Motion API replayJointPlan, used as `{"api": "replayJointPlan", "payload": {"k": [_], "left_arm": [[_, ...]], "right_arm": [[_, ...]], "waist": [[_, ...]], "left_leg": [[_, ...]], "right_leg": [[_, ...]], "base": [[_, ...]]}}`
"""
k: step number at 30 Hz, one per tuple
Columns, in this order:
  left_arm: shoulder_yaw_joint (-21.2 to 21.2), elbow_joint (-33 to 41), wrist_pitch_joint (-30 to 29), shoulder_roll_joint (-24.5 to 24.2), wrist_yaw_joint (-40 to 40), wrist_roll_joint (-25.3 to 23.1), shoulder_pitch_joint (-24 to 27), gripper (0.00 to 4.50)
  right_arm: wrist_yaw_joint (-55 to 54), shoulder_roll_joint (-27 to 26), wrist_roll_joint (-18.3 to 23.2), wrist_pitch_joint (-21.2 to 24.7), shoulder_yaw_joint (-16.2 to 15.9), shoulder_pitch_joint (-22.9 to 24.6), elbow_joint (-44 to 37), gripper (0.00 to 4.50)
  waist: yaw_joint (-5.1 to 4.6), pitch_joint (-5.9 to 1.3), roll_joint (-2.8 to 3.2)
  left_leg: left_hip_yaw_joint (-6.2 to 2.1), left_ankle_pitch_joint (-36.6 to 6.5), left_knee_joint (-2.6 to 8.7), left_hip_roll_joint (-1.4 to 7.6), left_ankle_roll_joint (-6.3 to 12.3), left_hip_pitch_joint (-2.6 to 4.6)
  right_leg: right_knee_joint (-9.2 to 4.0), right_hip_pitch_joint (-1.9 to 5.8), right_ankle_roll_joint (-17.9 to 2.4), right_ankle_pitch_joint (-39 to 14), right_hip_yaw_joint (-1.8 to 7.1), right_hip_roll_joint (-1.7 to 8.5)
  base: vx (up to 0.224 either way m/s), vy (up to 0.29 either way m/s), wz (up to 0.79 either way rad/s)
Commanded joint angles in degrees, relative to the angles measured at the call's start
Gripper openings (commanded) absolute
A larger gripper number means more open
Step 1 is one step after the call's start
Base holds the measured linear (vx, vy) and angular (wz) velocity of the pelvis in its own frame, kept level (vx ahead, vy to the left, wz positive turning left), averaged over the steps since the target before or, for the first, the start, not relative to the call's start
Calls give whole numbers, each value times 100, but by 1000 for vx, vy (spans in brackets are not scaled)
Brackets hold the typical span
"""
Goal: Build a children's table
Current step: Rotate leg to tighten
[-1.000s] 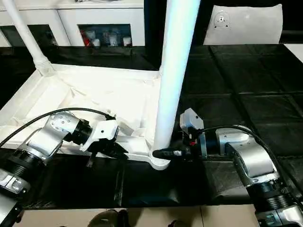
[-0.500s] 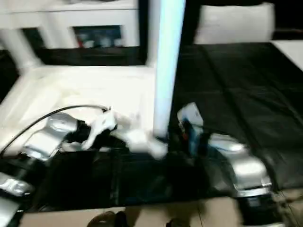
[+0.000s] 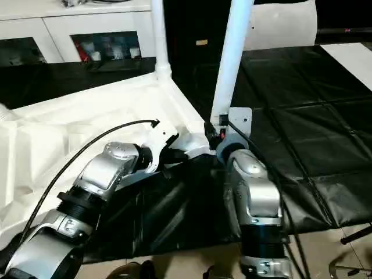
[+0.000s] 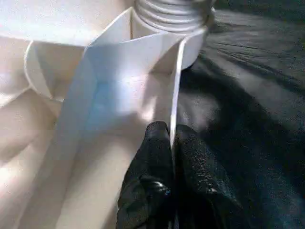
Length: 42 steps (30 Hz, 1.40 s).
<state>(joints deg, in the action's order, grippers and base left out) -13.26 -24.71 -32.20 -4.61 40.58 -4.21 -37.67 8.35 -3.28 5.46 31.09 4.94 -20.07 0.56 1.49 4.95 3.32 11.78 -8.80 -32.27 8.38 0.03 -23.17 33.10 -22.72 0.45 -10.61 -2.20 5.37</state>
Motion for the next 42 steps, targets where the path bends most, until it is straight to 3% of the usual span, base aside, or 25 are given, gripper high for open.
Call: {"api": "replayJointPlan", "payload": {"k": [1,2,4,6,8,11,12,14,16,19,22,24,25,27,29,33,35,38,42], "left_arm": [[-154,396,235,77,103,183,-68,0],[-156,398,237,73,107,183,-66,0],[-236,472,347,-98,357,202,25,0],[-305,568,429,-352,668,219,156,0],[-339,581,532,-535,915,230,221,0],[-389,527,793,-784,1189,199,274,0],[-433,428,1044,-1042,1463,178,288,0],[-464,292,1144,-1246,1676,163,260,0],[-498,237,1268,-1393,1908,208,241,0],[-640,119,1625,-1686,2385,217,178,0],[-820,43,2062,-1940,2880,188,133,0],[-959,11,2463,-2130,3394,242,122,0],[-959,11,2463,-2130,3394,242,122,0],[-995,50,2513,-2209,3787,369,112,0],[-1023,74,2524,-2237,3922,397,108,0],[-1045,-25,2728,-2198,4017,424,59,0],[-1041,-52,2758,-2179,4008,427,51,0],[-1012,-87,2777,-2128,3953,426,48,0],[-964,-110,2801,-2081,3959,469,87,0]], "right_arm": [[614,-202,383,196,-852,137,108,305],[617,-198,382,193,-853,138,106,312],[776,-22,412,122,-841,212,-22,325],[1082,337,445,16,-814,350,-266,347],[1373,606,503,-52,-735,447,-412,356],[1801,1000,541,-110,-621,590,-596,389],[2448,1561,700,-59,-630,779,-893,394],[3175,2148,948,3,-717,966,-1195,410],[3667,2558,1174,41,-744,1095,-1414,429],[4463,3236,1412,34,-720,1275,-1678,447],[4738,3534,1434,-77,-596,1241,-1608,447],[4766,3652,1381,-258,-561,1089,-1397,447],[4766,3652,1381,-258,-561,1089,-1397,447],[4805,3681,1349,-438,-626,928,-1208,447],[4832,3670,1331,-522,-692,864,-1134,447],[5149,3652,986,-988,-1161,695,-717,447],[5194,3637,963,-1079,-1221,672,-639,447],[5305,3607,950,-1236,-1330,620,-497,447],[5569,3553,959,-1445,-1497,410,-21,447]], "waist": [[16,-395,-66],[11,-416,-69],[-3,-471,-52],[76,-510,-41],[132,-482,-30],[197,-455,-35],[209,-438,-23],[248,-398,-37],[230,-358,-45],[211,-312,-67],[206,-307,-77],[218,-322,-82],[214,-328,-78],[230,-342,-69],[257,-359,-82],[337,-396,-84],[362,-413,-95],[380,-413,-113],[370,-371,-117]], "left_leg": [[-286,-1362,418,412,154,98],[-289,-1210,395,406,226,88],[-242,-565,284,407,591,125],[-235,72,219,422,869,106],[-205,148,185,431,1028,124],[-215,-274,222,453,950,128],[-219,-504,246,467,850,145],[-221,-895,286,497,664,181],[-233,-1412,345,495,395,186],[-242,-1884,378,486,188,207],[-262,-2115,397,491,32,236],[-250,-2043,394,501,9,260],[-256,-1974,401,498,12,239],[-229,-1911,388,501,13,275],[-215,-1765,370,499,59,264],[-191,-1321,326,500,240,240],[-180,-1184,298,499,345,230],[-182,-1078,287,499,457,209],[-195,-1416,315,509,351,213]], "right_leg": [[-344,218,-1057,-799,187,354],[-319,240,-1093,-559,178,355],[-234,213,-1440,506,174,349],[-120,237,-1563,1236,153,331],[-106,181,-1608,1303,149,315],[-157,205,-1573,627,141,336],[-190,198,-1530,329,139,326],[-234,210,-1404,-119,156,318],[-305,206,-1324,-830,167,349],[-392,181,-1194,-1545,195,373],[-431,156,-1105,-2047,212,401],[-429,131,-1148,-1927,224,395],[-414,138,-1171,-1833,216,393],[-385,107,-1280,-1593,216,379],[-353,128,-1371,-1390,216,387],[-266,153,-1512,-785,194,370],[-247,164,-1562,-608,192,387],[-240,181,-1560,-598,186,383],[-297,161,-1494,-1190,191,392]], "base": [[0,0,0],[0,0,0],[0,0,0],[26,-14,1],[0,0,0],[0,0,0],[0,0,0],[0,0,0],[0,0,0],[0,0,0],[0,0,0],[0,0,0],[0,0,0],[0,0,0],[0,0,0],[0,0,0],[0,0,0],[0,0,0],[0,0,0]]}}
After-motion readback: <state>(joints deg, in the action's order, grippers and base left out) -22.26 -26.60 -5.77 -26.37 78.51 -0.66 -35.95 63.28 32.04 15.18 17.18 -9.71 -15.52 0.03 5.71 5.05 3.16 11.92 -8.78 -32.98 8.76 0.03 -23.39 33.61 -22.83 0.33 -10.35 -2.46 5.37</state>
